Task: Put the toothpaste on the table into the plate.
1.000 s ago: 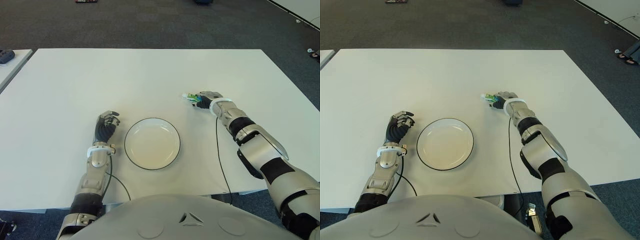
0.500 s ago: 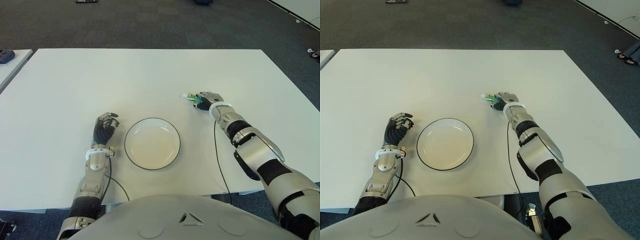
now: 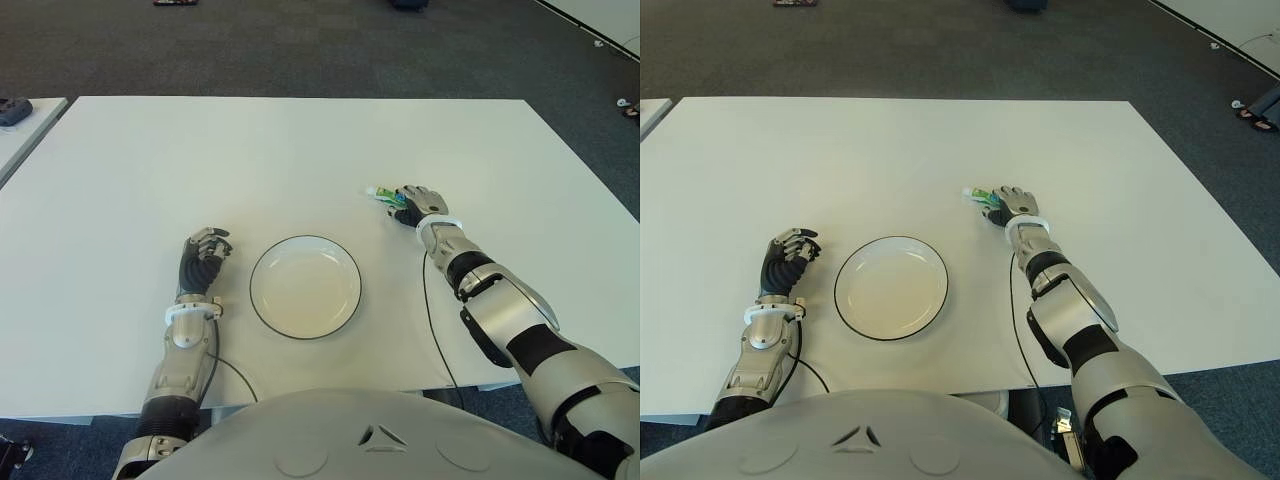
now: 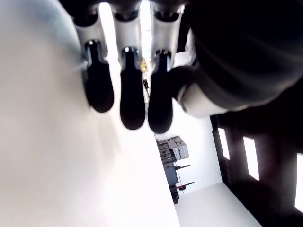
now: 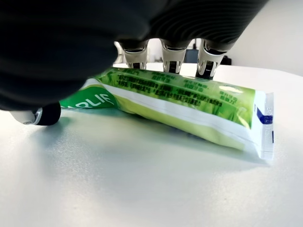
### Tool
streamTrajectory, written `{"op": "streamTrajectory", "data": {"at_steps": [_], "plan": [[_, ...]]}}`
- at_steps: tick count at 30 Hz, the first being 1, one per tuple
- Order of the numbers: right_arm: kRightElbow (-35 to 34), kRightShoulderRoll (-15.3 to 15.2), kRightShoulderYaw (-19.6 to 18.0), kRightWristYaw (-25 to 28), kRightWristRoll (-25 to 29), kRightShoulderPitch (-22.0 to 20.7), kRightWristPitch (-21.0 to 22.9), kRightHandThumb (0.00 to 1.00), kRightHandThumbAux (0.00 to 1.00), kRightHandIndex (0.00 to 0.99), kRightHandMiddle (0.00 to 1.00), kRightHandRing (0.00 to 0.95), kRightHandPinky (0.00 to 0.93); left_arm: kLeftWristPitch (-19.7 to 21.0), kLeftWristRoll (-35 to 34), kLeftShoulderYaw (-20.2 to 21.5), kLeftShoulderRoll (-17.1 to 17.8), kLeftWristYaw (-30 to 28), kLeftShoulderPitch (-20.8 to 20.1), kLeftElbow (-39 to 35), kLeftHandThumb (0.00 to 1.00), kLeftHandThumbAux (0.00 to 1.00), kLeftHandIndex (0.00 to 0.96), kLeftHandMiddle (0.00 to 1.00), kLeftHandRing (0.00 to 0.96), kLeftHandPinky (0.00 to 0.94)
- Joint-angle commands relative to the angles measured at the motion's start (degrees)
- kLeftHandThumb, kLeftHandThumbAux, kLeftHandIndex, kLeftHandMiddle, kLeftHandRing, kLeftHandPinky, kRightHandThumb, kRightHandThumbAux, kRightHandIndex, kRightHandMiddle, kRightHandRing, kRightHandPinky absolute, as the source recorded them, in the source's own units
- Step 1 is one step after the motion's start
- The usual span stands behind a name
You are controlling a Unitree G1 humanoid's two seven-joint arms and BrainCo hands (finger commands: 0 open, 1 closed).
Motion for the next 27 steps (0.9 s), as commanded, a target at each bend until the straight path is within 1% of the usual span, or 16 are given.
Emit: {"op": "streamTrajectory", "data": {"at_steps": [1, 3, 6, 9, 15, 18, 19, 21, 23, 24, 25, 26, 27], "plan": [[1.71, 0.19, 0.74, 0.46, -0.67, 2.03, 2.43, 0.53, 0.236, 0.0, 0.0, 0.0, 0.0, 0.66, -0.53, 0.56, 0.35, -0.83, 0.91, 2.2, 0.707, 0.716, 0.434, 0.582, 0.575, 0.535], [1.76, 0.16, 0.92, 0.41, -0.86, 2.02, 2.67, 0.529, 0.249, 0.0, 0.0, 0.0, 0.0, 0.5, -0.61, 0.59, 0.39, -0.85, 0.87, 2.33, 0.707, 0.716, 0.434, 0.582, 0.574, 0.535], [2.14, 0.56, 2.55, 1.17, -2.41, 1.91, 4.04, 0.528, 0.267, 0.0, 0.0, 0.0, 0.0, -0.23, -0.52, 0.76, 0.54, -0.65, 0.86, 2.8, 0.706, 0.716, 0.434, 0.581, 0.574, 0.538], [2.27, 0.57, 3.61, 1.74, -3.03, 1.81, 4.47, 0.531, 0.28, 0.0, 0.0, 0.0, 0.0, -0.53, -0.5, 0.89, 0.59, -0.61, 0.84, 3.05, 0.706, 0.716, 0.434, 0.58, 0.573, 0.535], [2.66, 0.1, 6.34, 3.58, -4.82, 1.66, 4.26, 0.534, 0.291, 0.0, 0.0, 0.0, 0.0, -0.59, -0.68, 1.18, 0.51, -0.75, 0.95, 3.14, 0.705, 0.716, 0.433, 0.578, 0.569, 0.526], [2.81, -0.2, 7.18, 3.7, -5.34, 1.84, 3.77, 0.532, 0.298, 0.0, 0.0, 0.0, 0.0, -0.67, -0.91, 1.42, 0.41, -0.91, 0.98, 3.14, 0.705, 0.716, 0.433, 0.576, 0.566, 0.525], [2.87, -0.33, 7.41, 3.54, -5.49, 1.96, 3.54, 0.53, 0.305, 0.0, 0.0, 0.0, 0.009, -0.66, -1.02, 1.51, 0.36, -0.94, 0.99, 3.14, 0.705, 0.716, 0.433, 0.576, 0.565, 0.525], [3.06, -0.74, 7.66, 3.2, -5.6, 2.29, 2.95, 0.519, 0.332, 0.0, 0.0, 0.004, 0.08, -0.68, -1.19, 1.64, 0.28, -0.95, 0.97, 3.17, 0.705, 0.716, 0.433, 0.575, 0.564, 0.525], [2.75, -1.03, 7.13, 2.43, -4.93, 1.91, 2.23, 0.53, 0.352, 0.085, 0.059, 0.064, 0.144, -0.8, -1.32, 1.77, 0.24, -0.88, 0.95, 3.26, 0.705, 0.716, 0.433, 0.577, 0.563, 0.522], [2.42, -1.05, 6.71, 1.98, -4.45, 1.48, 1.94, 0.585, 0.382, 0.236, 0.258, 0.263, 0.31, -0.85, -1.35, 1.83, 0.22, -0.84, 0.93, 3.3, 0.705, 0.716, 0.433, 0.579, 0.564, 0.524], [2.43, -0.96, 6.14, 1.55, -3.88, 1.52, 1.63, 0.608, 0.393, 0.291, 0.329, 0.334, 0.37, -0.87, -1.39, 1.89, 0.24, -0.84, 0.9, 3.35, 0.705, 0.716, 0.433, 0.579, 0.564, 0.525], [2.5, -0.9, 5.78, 1.29, -3.54, 1.63, 1.42, 0.642, 0.41, 0.361, 0.411, 0.424, 0.455, -0.89, -1.43, 1.93, 0.27, -0.86, 0.88, 3.4, 0.706, 0.716, 0.433, 0.58, 0.564, 0.524], [2.64, -0.86, 5.62, 1.2, -3.43, 1.81, 1.31, 0.653, 0.416, 0.386, 0.44, 0.456, 0.485, -0.91, -1.46, 1.95, 0.29, -0.88, 0.87, 3.44, 0.706, 0.716, 0.433, 0.58, 0.564, 0.523]]}}
